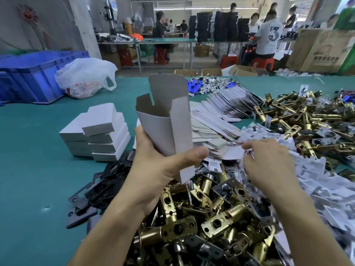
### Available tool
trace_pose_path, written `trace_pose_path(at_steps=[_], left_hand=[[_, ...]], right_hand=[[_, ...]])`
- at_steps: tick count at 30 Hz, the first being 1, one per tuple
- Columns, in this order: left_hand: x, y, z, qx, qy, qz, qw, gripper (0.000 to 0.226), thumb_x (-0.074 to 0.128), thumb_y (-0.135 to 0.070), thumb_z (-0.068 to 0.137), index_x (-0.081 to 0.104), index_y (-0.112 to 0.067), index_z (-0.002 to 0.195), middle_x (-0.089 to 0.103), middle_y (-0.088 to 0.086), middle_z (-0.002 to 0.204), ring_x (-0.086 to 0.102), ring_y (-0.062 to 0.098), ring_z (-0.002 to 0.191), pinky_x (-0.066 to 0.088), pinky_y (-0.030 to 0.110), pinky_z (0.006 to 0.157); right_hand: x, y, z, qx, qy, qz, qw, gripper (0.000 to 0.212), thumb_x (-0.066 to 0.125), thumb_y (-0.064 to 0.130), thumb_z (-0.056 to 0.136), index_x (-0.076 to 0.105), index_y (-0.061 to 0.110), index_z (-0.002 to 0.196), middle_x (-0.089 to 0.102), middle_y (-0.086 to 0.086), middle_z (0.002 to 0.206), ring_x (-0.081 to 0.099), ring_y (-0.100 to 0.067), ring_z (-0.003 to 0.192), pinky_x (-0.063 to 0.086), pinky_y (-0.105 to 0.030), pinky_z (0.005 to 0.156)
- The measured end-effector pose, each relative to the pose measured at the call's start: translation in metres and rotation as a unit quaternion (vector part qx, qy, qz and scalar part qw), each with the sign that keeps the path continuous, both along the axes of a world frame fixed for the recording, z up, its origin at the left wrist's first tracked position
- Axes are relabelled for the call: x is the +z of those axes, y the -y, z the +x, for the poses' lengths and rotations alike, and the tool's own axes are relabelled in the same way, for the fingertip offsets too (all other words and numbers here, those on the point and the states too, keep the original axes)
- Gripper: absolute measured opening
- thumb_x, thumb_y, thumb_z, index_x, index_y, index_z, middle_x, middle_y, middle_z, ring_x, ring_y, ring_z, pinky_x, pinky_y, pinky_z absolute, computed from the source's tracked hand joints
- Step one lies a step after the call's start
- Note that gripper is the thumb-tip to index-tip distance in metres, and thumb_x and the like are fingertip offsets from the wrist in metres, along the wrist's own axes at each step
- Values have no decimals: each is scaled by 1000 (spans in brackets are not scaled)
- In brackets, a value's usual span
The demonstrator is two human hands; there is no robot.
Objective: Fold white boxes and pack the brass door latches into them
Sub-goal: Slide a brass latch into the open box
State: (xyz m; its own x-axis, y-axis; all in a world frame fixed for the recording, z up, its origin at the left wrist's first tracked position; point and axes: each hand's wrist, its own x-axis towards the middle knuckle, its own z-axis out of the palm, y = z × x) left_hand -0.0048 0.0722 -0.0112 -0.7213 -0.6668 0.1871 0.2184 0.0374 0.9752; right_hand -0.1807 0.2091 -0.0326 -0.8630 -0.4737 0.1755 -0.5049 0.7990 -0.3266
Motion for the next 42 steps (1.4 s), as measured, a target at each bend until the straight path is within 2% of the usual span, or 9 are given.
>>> trace_pose_path(at_steps=[5,9,14,21,25,29,34,39,42], left_hand=[[-4,0,-2,-24,-13,25,999,94,93,-23,40,50,-29,123,75,-3,109,74,19,99,59,28,69],[-10,-4,-6,3,-8,1,1000,84,95,-18,42,57,-27,116,74,-3,107,74,20,97,62,39,65],[-14,-5,-6,32,9,-29,999,78,99,-28,39,59,-36,105,74,-8,99,75,17,86,62,47,55],[-16,-3,-9,-30,35,44,998,67,89,-31,68,56,-29,126,75,-5,113,72,23,106,58,47,89],[-17,-2,-9,-40,32,67,996,46,85,-25,64,72,-26,108,77,2,107,74,26,100,59,55,89],[-19,1,-9,-14,32,36,999,39,91,-26,56,75,-32,92,76,3,105,74,25,98,63,50,71],[-20,9,-5,-44,41,-25,998,51,86,-25,66,62,-33,111,76,2,104,75,22,93,63,37,74],[-19,12,-2,-115,99,-104,983,43,81,-28,75,50,-39,103,75,8,102,75,24,92,64,41,77],[-18,13,1,-157,116,-120,973,49,81,-25,77,46,-37,108,75,10,102,74,27,93,63,47,79]], right_hand=[[-4,-13,-15,-72,42,96,992,46,44,15,95,48,27,139,49,-16,137,45,-41,123,38,-45,98],[-10,-14,-18,-65,68,17,995,51,47,12,94,39,19,145,45,-21,136,48,-44,118,43,-48,95],[-20,-14,-27,-77,56,49,994,48,52,37,94,48,6,130,50,-26,129,46,-43,119,41,-49,100],[-22,-15,-29,-85,10,17,996,32,47,28,98,62,35,125,71,-9,111,60,-36,105,52,-42,87],[-19,-15,-29,-92,-33,0,995,27,54,26,97,66,36,118,66,-10,117,57,-36,105,49,-43,89],[-3,-17,-23,3,10,-202,979,31,67,12,91,60,25,118,64,-5,115,63,-28,94,53,-39,81],[49,-24,15,133,31,-442,886,37,85,20,73,57,33,94,67,4,92,67,-18,80,59,-33,68],[74,-26,43,258,92,-491,827,48,81,27,64,56,27,105,74,2,100,73,-17,88,61,-30,75],[77,-27,46,282,75,-448,845,52,80,33,63,51,29,105,73,6,103,72,-21,88,61,-38,75]])
